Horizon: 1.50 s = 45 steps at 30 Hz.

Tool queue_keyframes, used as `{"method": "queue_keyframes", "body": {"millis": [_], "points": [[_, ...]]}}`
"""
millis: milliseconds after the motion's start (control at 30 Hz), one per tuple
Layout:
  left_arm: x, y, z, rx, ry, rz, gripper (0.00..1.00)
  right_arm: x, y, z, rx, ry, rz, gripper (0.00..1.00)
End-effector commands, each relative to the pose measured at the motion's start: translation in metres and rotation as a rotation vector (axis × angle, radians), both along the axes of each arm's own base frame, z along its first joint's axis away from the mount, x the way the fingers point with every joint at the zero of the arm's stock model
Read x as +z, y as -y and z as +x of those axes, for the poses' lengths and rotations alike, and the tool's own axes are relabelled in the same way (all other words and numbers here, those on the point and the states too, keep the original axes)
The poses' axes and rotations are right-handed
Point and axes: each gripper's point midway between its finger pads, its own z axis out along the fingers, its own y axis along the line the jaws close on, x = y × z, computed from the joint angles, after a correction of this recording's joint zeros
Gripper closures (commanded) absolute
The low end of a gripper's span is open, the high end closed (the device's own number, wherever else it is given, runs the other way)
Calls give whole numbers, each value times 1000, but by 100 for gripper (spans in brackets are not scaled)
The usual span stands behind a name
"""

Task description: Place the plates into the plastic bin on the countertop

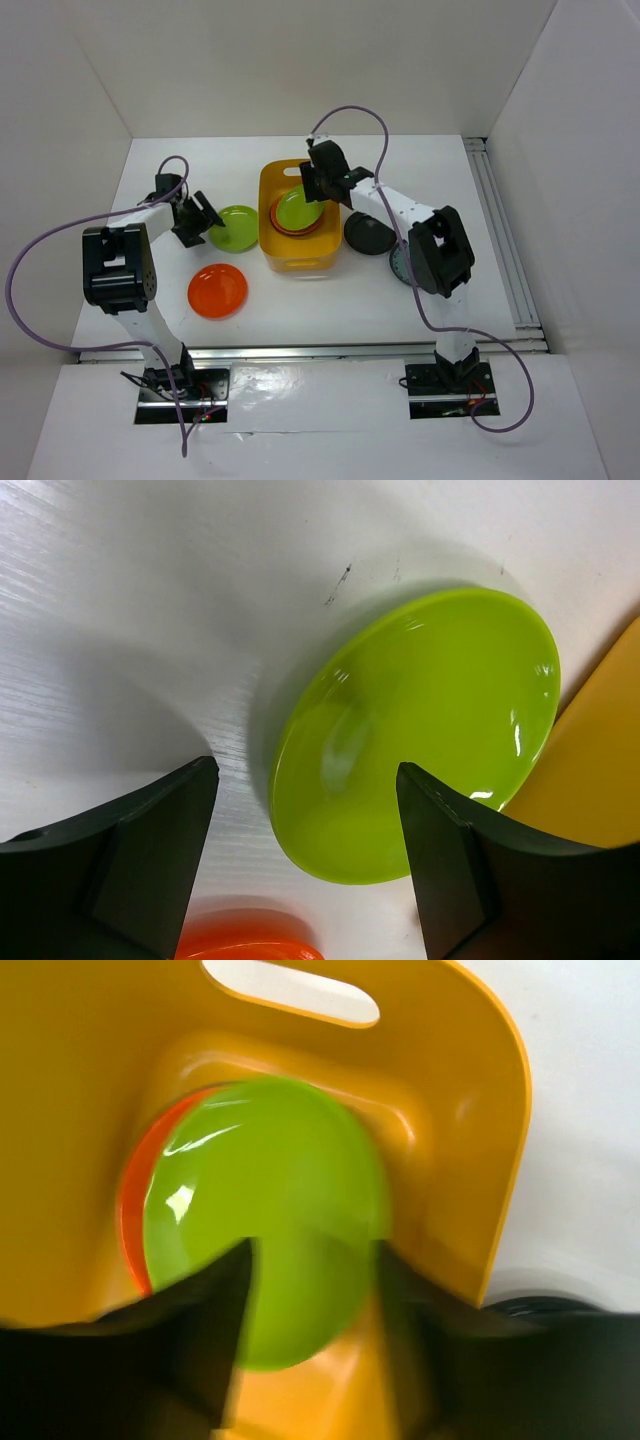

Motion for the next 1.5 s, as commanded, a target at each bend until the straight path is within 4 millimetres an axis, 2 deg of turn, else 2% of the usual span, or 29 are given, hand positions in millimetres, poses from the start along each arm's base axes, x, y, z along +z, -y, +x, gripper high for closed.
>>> {"method": "queue_keyframes", "body": {"millis": [0, 33, 67, 167, 233, 267, 333, 400, 433, 500, 533, 633, 667, 700, 733, 767, 800, 867, 967, 1000, 1067, 1100, 1167, 1200, 1233, 1267, 1333, 1367, 1467], "points": [[-2, 6, 0, -41, 18, -9, 15, 38, -23, 2, 49, 65, 48, 34], [-2, 6, 0, -41, 18, -9, 15, 45, -28, -2, 65, 78, 48, 24], [-5, 6, -3, -41, 9, -10, 15, 56, -29, 0, 65, 97, 61, 0], [-4, 6, -1, -41, 19, -8, 15, 95, -49, -5, 119, 161, 114, 0], [-4, 6, -1, -41, 19, -8, 15, 117, -68, -18, 169, 191, 136, 0], [-7, 6, -4, -41, 10, -10, 19, 140, -74, -21, 180, 223, 160, 0], [-7, 10, -4, -51, 10, -10, 22, 160, -83, -31, 207, 246, 171, 0], [-10, 10, -7, -58, 2, -7, 30, 185, -82, -31, 207, 284, 198, 0], [-11, 11, -7, -61, 0, 5, 30, 189, -87, -35, 217, 290, 206, 0], [-17, 10, -13, -64, -12, 16, 30, 217, -82, -41, 216, 331, 236, 0], [-18, 8, -13, -59, -13, 25, 41, 232, -77, -46, 216, 353, 252, 0], [-25, 5, -19, -47, -35, 43, 49, 248, -70, -52, 205, 378, 265, 0], [-25, 3, -19, -41, -36, 53, 62, 257, -67, -52, 195, 399, 275, 0], [-25, 3, -19, -41, -36, 53, 70, 270, -62, -57, 194, 417, 289, 0], [-25, 1, -19, -37, -38, 61, 78, 269, -61, -59, 194, 415, 287, 0], [-26, 2, -21, -37, -47, 59, 82, 275, -58, -61, 194, 424, 293, 0], [-24, 0, -18, -32, -39, 69, 86, 288, -55, -65, 189, 443, 320, 0], [-24, -1, -21, -29, -60, 74, 99, 289, -48, -65, 178, 447, 320, 0], [-12, -15, -23, 30, -62, 122, 100, 297, -42, -69, 169, 461, 325, 0], [0, -19, -17, 61, -43, 130, 100, 303, -35, -68, 159, 472, 330, 0], [30, -29, -13, 101, 11, 158, 100, 301, -33, -67, 150, 467, 322, 0], [42, -35, -13, 129, 22, 168, 100, 304, -25, -66, 131, 474, 319, 0], [91, -39, 0, 152, 126, 178, 100, 300, -10, -61, 94, 461, 307, 0], [107, -39, 3, 154, 155, 181, 100, 303, -2, -59, 80, 463, 304, 0], [131, -35, 12, 138, 218, 159, 100, 304, 11, -54, 53, 461, 314, 0], [147, -29, 17, 119, 259, 136, 100, 295, 18, -53, 41, 441, 296, 0], [172, -11, 25, 41, 319, 61, 100, 297, 41, -50, -3, 446, 296, 0], [180, -3, 29, 13, 346, 42, 100, 290, 49, -48, -24, 434, 295, 0], [213, 28, 29, -89, 450, 27, 100, 291, 86, -43, -103, 438, 301, 0]]}}
